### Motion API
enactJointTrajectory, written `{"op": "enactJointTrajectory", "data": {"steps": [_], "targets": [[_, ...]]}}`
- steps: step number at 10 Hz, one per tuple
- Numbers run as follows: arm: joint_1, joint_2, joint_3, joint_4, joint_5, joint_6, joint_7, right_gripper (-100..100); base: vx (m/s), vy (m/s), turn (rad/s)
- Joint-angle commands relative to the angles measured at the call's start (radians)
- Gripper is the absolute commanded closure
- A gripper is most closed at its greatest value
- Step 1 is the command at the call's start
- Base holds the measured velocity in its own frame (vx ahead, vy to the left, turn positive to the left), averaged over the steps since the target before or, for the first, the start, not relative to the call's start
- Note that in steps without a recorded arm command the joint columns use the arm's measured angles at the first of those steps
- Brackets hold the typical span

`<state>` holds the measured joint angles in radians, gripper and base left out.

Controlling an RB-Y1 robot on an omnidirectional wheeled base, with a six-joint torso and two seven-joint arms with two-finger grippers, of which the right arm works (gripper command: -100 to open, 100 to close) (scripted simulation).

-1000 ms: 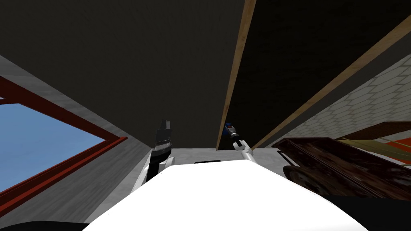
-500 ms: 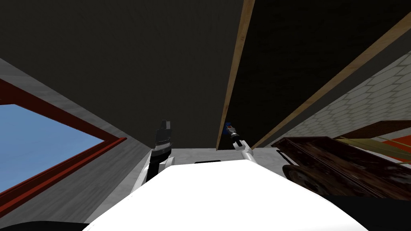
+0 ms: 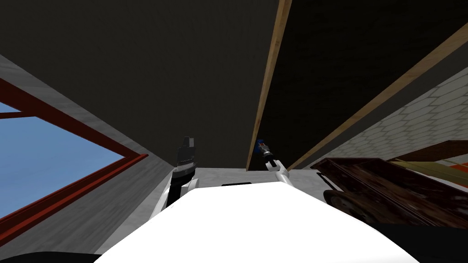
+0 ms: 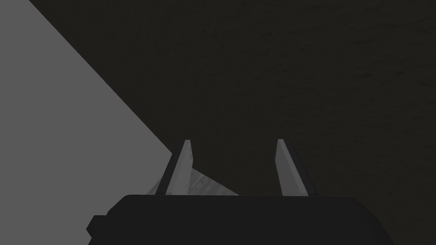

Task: Pull the door open

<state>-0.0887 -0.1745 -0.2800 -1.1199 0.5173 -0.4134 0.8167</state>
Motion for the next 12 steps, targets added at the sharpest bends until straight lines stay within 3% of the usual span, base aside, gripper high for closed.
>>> {"op": "enactJointTrajectory", "data": {"steps": [1, 6, 7, 9, 10, 12], "targets": [[0.005, 0.000, 0.006, -0.004, -0.023, 0.000, -0.039, 100, -0.029, -0.019, 0.049], [0.028, -0.012, 0.025, -0.026, -0.127, 0.000, -0.179, 100, -0.037, -0.026, 0.076], [0.028, -0.012, 0.025, -0.026, -0.127, 0.000, -0.192, 100, -0.032, -0.019, 0.029], [0.039, -0.017, 0.034, -0.036, -0.178, 0.001, -0.253, 100, -0.036, -0.025, 0.073], [0.039, -0.017, 0.034, -0.036, -0.178, 0.001, -0.263, 100, -0.029, -0.025, 0.038], [0.051, -0.023, 0.044, -0.048, -0.233, 0.001, -0.326, 100, -0.030, -0.023, 0.075]]}}
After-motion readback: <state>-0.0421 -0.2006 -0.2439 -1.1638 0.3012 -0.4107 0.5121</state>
